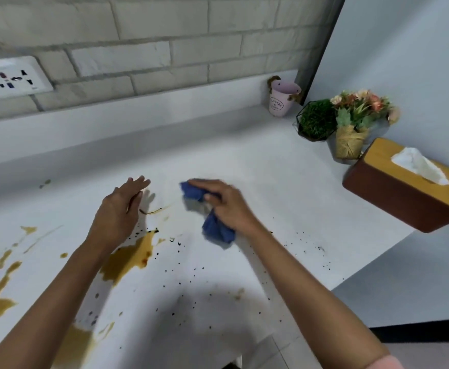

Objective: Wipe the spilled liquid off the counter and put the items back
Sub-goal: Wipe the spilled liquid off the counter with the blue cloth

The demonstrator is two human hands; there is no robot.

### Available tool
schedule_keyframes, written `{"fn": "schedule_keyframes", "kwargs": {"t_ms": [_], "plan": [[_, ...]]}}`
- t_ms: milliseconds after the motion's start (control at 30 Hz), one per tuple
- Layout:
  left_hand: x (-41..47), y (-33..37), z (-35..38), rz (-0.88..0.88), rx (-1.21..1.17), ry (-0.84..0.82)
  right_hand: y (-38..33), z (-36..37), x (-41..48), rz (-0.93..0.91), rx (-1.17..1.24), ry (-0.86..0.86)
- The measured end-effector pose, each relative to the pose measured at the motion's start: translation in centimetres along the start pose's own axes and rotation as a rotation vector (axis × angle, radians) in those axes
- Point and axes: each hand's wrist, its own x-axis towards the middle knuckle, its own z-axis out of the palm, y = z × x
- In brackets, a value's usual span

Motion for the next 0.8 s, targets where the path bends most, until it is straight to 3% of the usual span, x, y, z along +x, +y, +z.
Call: {"fn": "schedule_keyframes", "kwargs": {"t_ms": [133, 367, 500, 800], "plan": [[-1.5, 2.3, 1.8, 0.053, -0.002, -0.092, 2.1, -8.6, 0.2, 0.069, -0.062, 0.102], [-1.7, 4.7, 6.9, 0.225, 0.078, -0.37, 10.2, -18.6, -7.5, 0.306, -0.431, 0.127], [-1.9, 4.4, 7.8, 0.237, 0.154, -0.416, 12.8, -17.0, -10.2, 0.254, -0.696, 0.199], [-1.7, 4.6, 7.6, 0.218, 0.134, -0.431, 9.1, -6.5, -6.9, 0.195, -0.567, 0.209]]}}
